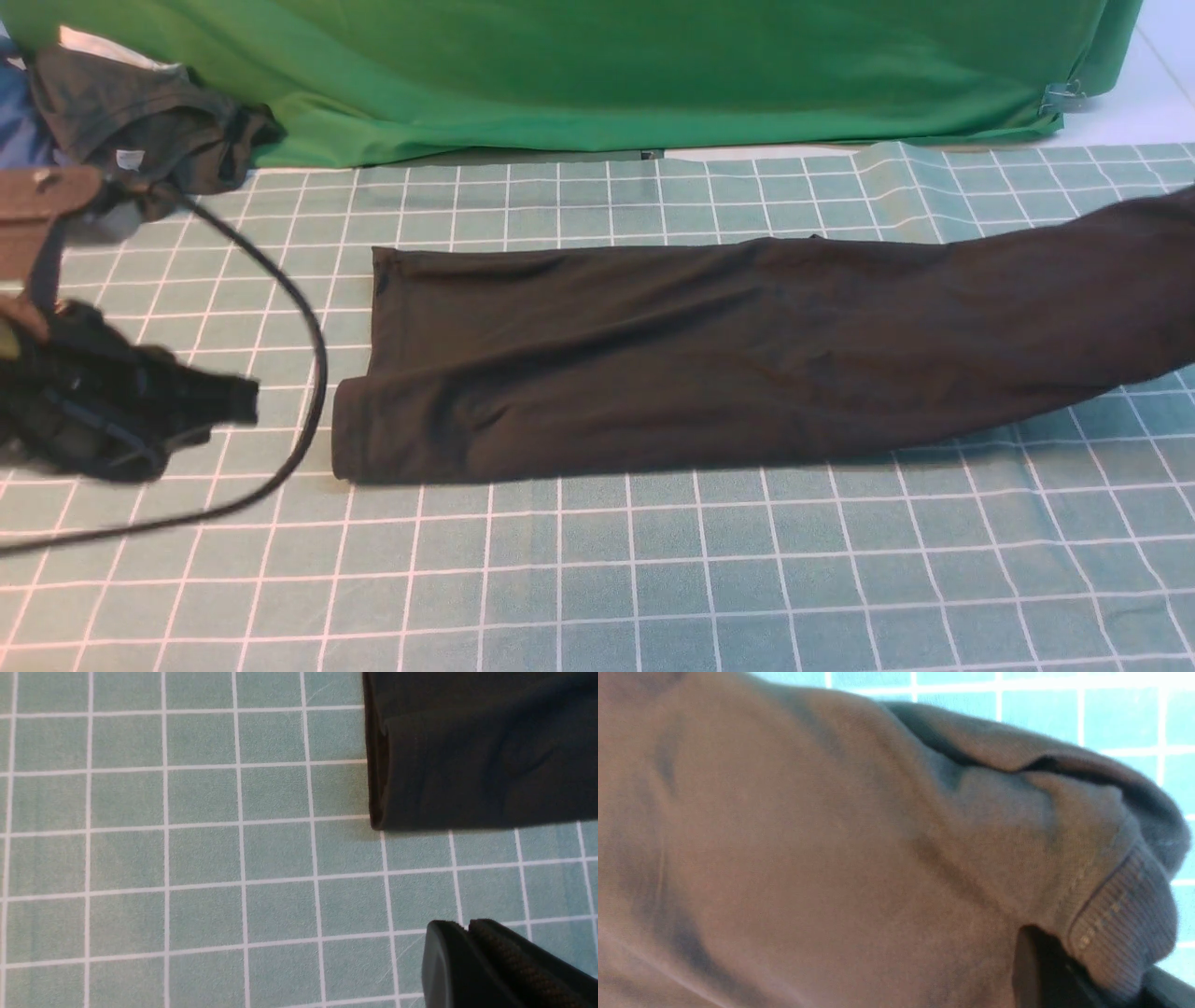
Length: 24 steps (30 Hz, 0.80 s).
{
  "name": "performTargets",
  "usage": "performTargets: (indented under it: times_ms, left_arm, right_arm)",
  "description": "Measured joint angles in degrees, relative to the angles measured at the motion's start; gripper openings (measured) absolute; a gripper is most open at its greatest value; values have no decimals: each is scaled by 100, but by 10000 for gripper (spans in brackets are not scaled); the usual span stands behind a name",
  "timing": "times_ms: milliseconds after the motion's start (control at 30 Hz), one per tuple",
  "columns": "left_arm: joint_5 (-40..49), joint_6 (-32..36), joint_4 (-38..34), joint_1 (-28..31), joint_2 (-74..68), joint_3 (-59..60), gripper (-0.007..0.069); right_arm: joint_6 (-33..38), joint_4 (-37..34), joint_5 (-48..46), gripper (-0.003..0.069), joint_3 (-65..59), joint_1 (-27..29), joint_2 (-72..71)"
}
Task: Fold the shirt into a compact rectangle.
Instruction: 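Fold the right end of the dark garment over onto its left end with the right gripper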
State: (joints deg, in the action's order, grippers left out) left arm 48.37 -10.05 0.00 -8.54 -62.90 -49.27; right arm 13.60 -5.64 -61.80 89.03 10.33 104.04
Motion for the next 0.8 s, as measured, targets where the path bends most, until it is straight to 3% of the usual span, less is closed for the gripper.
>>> performTargets:
  times_ms: [500,633,800]
  left_arm:
    - [192,137,-328,277,-3514,-3255,15]
    - [-101,230,-328,277,-4647,-4254,88]
    - [-267,230,-303,277,-5592,-4903,269]
  right_arm:
    - [24,10,-153,53,0,-1,5]
    - [24,10,-153,53,0,-7,5]
    - [24,10,-153,55,0,-7,5]
